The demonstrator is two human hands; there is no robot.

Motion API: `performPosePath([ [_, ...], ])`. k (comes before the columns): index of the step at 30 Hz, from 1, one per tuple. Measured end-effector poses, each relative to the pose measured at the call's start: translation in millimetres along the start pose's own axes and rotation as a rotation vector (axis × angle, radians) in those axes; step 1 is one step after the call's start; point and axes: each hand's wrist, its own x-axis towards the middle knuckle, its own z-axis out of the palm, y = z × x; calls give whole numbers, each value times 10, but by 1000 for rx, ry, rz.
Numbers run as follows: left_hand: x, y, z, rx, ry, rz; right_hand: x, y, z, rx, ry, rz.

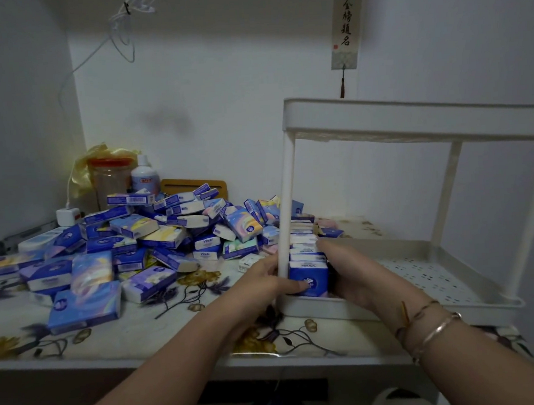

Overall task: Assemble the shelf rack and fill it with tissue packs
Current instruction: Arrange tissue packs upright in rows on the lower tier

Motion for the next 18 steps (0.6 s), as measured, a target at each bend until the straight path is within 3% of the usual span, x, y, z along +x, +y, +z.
performPosePath([
  [7,43,-18,-32,-27,14,-25,-89,-57,62,63,-70,21],
  [10,-8,8,-42,42,-6,-25,-112,-28,53,-114,-17,-50],
  [13,-147,115,-114,138,18,10,-239,-9,49,-324,154,-359],
  [16,-273,204,-264,219,165,46,-364,10,41,-552,355,-749],
  [18,-345,231,-385,271,252,68,-497,-1,153,-628,391,-951],
])
